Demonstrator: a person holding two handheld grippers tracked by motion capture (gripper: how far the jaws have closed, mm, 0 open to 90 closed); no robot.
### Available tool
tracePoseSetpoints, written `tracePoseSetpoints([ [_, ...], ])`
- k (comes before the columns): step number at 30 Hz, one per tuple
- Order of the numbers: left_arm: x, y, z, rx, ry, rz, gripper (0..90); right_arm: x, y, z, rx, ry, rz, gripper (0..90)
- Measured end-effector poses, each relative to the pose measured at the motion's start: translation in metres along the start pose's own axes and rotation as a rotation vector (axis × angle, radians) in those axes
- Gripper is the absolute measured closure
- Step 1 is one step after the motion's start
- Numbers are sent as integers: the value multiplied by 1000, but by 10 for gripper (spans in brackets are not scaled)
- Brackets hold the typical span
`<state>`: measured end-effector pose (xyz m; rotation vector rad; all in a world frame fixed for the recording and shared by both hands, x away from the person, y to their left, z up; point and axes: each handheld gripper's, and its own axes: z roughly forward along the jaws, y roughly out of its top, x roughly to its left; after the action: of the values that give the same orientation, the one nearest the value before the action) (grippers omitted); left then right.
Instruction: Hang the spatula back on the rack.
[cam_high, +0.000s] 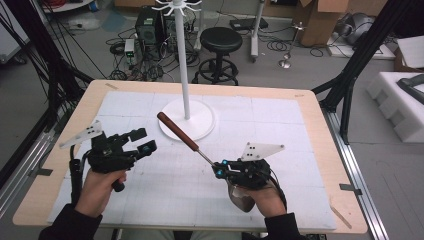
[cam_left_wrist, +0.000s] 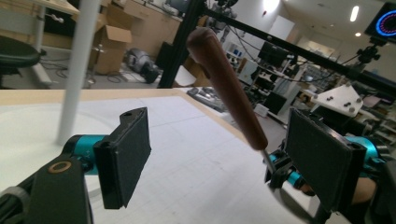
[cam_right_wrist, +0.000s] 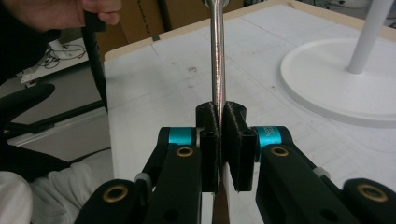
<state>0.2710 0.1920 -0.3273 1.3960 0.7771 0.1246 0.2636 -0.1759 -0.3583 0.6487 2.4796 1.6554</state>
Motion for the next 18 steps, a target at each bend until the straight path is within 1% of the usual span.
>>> tracePoseSetpoints([
  [3, -4, 4, 11, 5, -8, -17, 220, 4, 1, 1, -2, 9, -10, 843],
  [7, -8, 10, 23, 20, -37, -40, 213, 8, 2, 1, -9, 17, -24, 843],
  [9, -10, 11, 28, 27, -42, -40, 210, 8, 2, 1, -16, 15, -28, 844],
  [10, -11, 12, 30, 29, -46, -43, 210, 8, 2, 1, -19, 16, -29, 843],
  [12, -10, 12, 33, 34, -54, -66, 211, 9, 2, 1, -18, 21, -27, 843],
  [14, -8, 12, 34, 40, -57, -70, 215, 10, 2, 1, -18, 20, -29, 843],
  [16, -7, 13, 34, 37, -69, -84, 243, 11, 1, 1, -17, 23, -29, 843],
  [18, -6, 14, 34, 35, -83, -97, 302, 11, 1, 1, -14, 24, -30, 843],
])
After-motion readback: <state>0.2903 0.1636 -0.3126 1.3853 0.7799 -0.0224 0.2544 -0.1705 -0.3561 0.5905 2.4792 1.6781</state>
